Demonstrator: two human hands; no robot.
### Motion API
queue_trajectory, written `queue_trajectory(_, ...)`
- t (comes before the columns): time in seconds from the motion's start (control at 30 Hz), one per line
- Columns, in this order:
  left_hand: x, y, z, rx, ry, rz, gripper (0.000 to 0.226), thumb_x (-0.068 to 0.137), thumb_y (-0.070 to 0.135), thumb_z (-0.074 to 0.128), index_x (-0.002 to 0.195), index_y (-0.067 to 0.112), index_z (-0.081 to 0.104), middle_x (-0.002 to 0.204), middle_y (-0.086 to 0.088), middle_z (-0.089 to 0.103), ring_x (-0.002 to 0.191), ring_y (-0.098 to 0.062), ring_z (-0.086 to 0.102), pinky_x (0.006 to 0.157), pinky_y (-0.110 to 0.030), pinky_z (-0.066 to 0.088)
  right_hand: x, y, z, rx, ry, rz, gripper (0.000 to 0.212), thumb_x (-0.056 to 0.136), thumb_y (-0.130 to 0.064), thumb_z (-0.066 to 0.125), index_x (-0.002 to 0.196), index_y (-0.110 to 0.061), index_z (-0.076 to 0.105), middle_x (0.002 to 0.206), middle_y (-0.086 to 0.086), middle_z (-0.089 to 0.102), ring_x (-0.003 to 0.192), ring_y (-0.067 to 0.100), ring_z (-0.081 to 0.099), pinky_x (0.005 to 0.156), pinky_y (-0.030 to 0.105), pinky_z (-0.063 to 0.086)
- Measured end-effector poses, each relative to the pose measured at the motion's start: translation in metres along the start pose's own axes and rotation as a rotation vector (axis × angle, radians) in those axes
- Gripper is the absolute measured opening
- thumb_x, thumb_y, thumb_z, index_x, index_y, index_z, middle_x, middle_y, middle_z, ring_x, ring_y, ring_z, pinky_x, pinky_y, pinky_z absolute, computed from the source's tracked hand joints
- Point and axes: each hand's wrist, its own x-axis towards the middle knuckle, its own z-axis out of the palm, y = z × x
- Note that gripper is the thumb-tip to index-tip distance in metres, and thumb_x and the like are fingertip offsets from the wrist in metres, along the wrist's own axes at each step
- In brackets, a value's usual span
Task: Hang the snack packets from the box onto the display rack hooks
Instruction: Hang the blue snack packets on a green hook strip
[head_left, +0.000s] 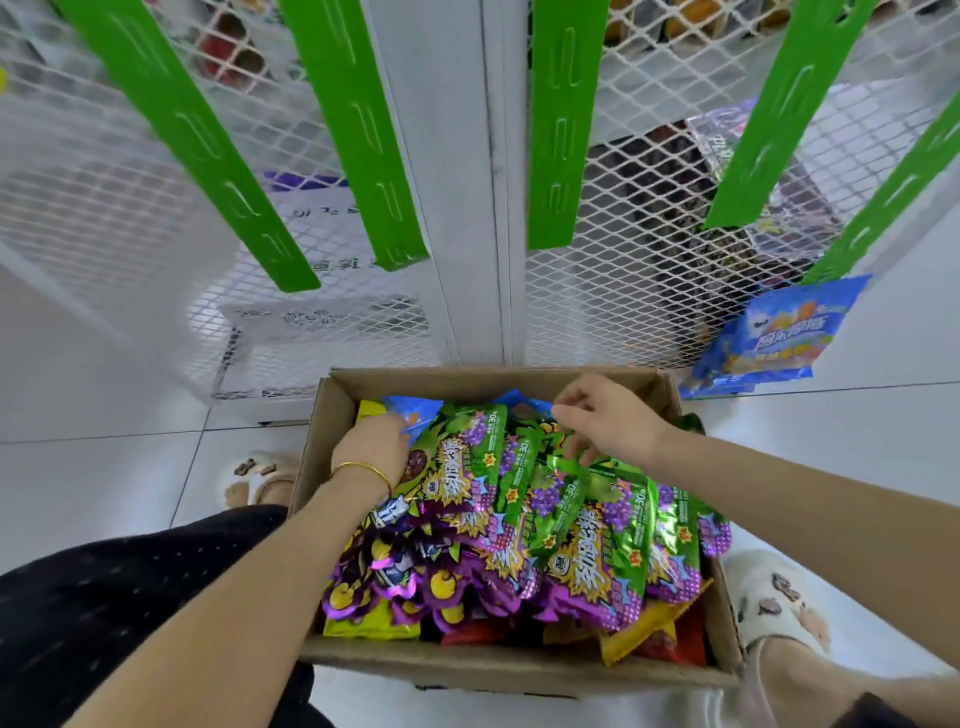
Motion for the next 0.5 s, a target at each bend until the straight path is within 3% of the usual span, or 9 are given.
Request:
queue_trajectory(0.13,-0.020,0.017,-0.032,-0.129,0.201,0.046,0.025,0.096,0.014,0.041,0.096,-0.002,0.060,0.097,-0.025,0.063,0.093,-0.039,0.058,0.071,-0.038,0.042,-0.009,-0.012,0.000,0.218,-0.049,0.013,0.031,0.095,-0.025,0.051,0.115,-0.002,0.050,0.101,0.016,0.060,0.075,0.020,0.065,0.064,0.030,0.056)
queue_trajectory(0.2,-0.038,0.040,-0.045,-0.142,0.280,0.165,0.024,0.097,0.019,0.041,0.101,0.004,0.060,0.092,-0.021,0.065,0.090,-0.038,0.059,0.070,-0.040,0.044,-0.014,-0.024,0.000,0.435,-0.147,0.031,0.050,0.091,-0.039,0.052,0.124,-0.002,0.046,0.111,0.017,0.062,0.095,0.024,0.065,0.079,0.037,0.057)
queue_trajectory(0.27,-0.055,0.073,-0.052,-0.060,0.320,0.299,0.027,0.098,0.023,0.039,0.115,0.013,0.057,0.096,-0.016,0.066,0.094,-0.036,0.060,0.072,-0.043,0.046,-0.018,-0.036,-0.002,0.608,-0.191,0.037,0.053,0.086,-0.047,0.053,0.120,-0.006,0.050,0.112,0.015,0.063,0.102,0.028,0.063,0.089,0.045,0.053)
queue_trajectory(0.33,-0.067,0.108,-0.051,0.049,0.326,0.386,0.028,0.099,0.024,0.035,0.122,0.020,0.051,0.104,-0.011,0.066,0.099,-0.034,0.061,0.074,-0.042,0.047,-0.027,-0.047,-0.011,0.640,-0.139,0.023,0.031,0.090,-0.038,0.055,0.099,-0.008,0.058,0.089,0.013,0.064,0.083,0.026,0.065,0.090,0.049,0.051)
queue_trajectory(0.4,-0.073,0.138,-0.051,0.117,0.328,0.451,0.028,0.100,0.025,0.033,0.123,0.021,0.048,0.108,-0.009,0.065,0.101,-0.032,0.061,0.073,-0.041,0.047,-0.036,-0.049,-0.028,0.578,-0.017,0.038,0.014,0.093,-0.016,0.054,0.083,-0.007,0.055,0.072,0.013,0.060,0.067,0.026,0.061,0.085,0.051,0.053)
queue_trajectory(0.5,-0.082,0.178,-0.054,0.097,0.284,0.563,0.029,0.100,0.033,0.033,0.120,0.022,0.051,0.110,-0.004,0.063,0.103,-0.028,0.060,0.074,-0.038,0.047,-0.050,-0.034,-0.067,0.498,0.092,0.060,0.020,0.094,-0.001,0.046,0.076,-0.007,0.051,0.070,0.012,0.056,0.061,0.024,0.058,0.065,0.042,0.058)
